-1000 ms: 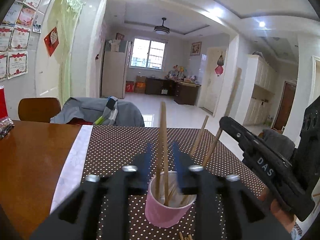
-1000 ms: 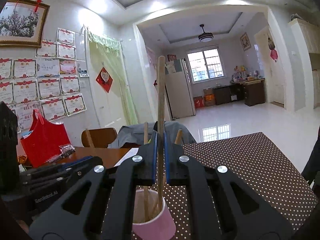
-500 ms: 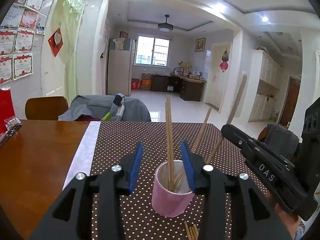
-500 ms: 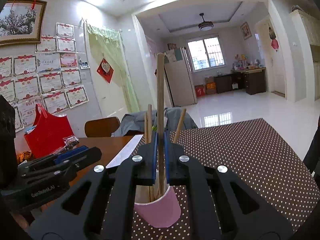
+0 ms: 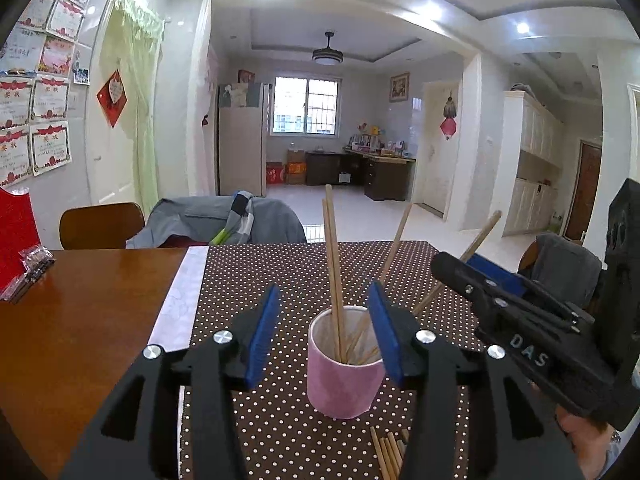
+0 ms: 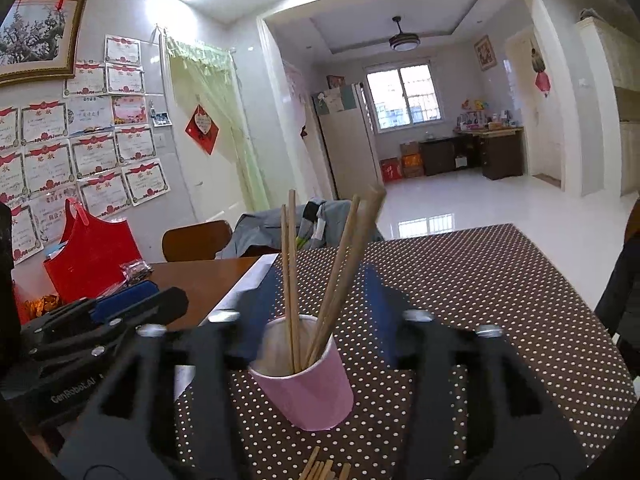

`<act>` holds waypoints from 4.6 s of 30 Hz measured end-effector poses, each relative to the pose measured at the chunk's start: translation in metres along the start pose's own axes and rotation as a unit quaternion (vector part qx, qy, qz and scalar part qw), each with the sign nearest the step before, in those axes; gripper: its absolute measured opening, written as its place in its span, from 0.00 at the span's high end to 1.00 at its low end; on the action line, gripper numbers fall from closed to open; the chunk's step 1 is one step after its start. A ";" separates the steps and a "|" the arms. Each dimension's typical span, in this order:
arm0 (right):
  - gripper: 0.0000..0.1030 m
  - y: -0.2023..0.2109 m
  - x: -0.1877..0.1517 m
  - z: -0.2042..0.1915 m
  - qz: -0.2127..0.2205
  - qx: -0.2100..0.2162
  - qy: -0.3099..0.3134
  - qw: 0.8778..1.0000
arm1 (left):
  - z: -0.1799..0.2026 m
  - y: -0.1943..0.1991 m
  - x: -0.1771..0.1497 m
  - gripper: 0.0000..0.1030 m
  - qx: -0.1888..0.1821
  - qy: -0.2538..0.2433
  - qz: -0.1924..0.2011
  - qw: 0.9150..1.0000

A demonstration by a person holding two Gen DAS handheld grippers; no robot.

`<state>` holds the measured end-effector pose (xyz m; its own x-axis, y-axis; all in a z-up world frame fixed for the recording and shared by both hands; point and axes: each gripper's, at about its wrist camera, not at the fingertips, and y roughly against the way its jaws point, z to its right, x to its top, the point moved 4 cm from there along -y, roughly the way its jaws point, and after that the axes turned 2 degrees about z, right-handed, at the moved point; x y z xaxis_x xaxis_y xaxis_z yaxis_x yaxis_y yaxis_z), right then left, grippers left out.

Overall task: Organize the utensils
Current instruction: 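Move the right gripper back toward the chopstick pile, then close the right gripper on one wooden chopstick from the pile, then lift the chopstick upright with the right gripper over the pink cup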

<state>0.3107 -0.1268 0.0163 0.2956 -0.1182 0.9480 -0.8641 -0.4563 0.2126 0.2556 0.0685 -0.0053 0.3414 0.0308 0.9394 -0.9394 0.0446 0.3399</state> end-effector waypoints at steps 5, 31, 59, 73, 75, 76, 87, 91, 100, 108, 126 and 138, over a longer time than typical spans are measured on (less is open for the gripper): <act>0.52 0.016 0.003 0.004 0.003 -0.004 0.004 1.000 | 0.002 0.011 -0.003 0.55 0.001 -0.002 -0.002 1.000; 0.40 0.070 -0.118 0.037 -0.221 -0.023 0.034 0.974 | 0.045 -0.001 -0.161 0.47 -0.049 -0.090 -0.295 0.950; 0.38 0.066 -0.147 0.022 -0.277 -0.002 0.059 0.959 | 0.048 -0.002 -0.169 0.42 -0.011 -0.142 -0.313 0.939; 0.38 0.052 -0.164 -0.001 -0.313 -0.035 0.127 0.940 | 0.027 0.001 -0.173 0.41 -0.011 -0.117 -0.323 0.939; 0.38 0.050 -0.164 -0.006 -0.317 -0.035 0.131 0.939 | 0.026 0.003 -0.171 0.41 -0.015 -0.113 -0.320 0.941; 0.38 0.048 -0.165 -0.008 -0.319 -0.033 0.133 0.938 | 0.026 0.003 -0.170 0.41 -0.018 -0.110 -0.319 0.941; 0.39 0.048 -0.165 -0.004 -0.342 -0.038 0.146 0.927 | 0.034 0.000 -0.172 0.41 -0.043 -0.105 -0.321 0.940; 0.39 0.049 -0.165 -0.003 -0.347 -0.035 0.144 0.926 | 0.038 -0.005 -0.170 0.41 -0.042 -0.106 -0.323 0.940; 0.39 0.040 -0.167 0.000 -0.382 -0.023 0.140 0.913 | 0.032 -0.019 -0.166 0.41 -0.038 -0.083 -0.358 0.929; 0.39 0.038 -0.165 0.012 -0.398 -0.021 0.126 0.909 | 0.026 -0.028 -0.171 0.41 -0.035 -0.064 -0.374 0.924; 0.87 0.016 -0.149 0.026 -0.428 0.012 0.065 0.901 | 0.032 -0.028 -0.168 0.95 -0.044 -0.033 -0.356 0.933; 0.94 0.037 -0.135 0.053 -0.396 0.053 -0.004 0.917 | 0.038 0.010 -0.130 0.95 -0.096 -0.015 -0.261 0.961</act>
<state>0.2605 -0.1746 -0.1168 0.8164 0.2802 0.5049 -0.3338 -0.4845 0.8086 0.2004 0.0266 -0.1222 0.7599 -0.0738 0.6458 -0.6173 0.2291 0.7526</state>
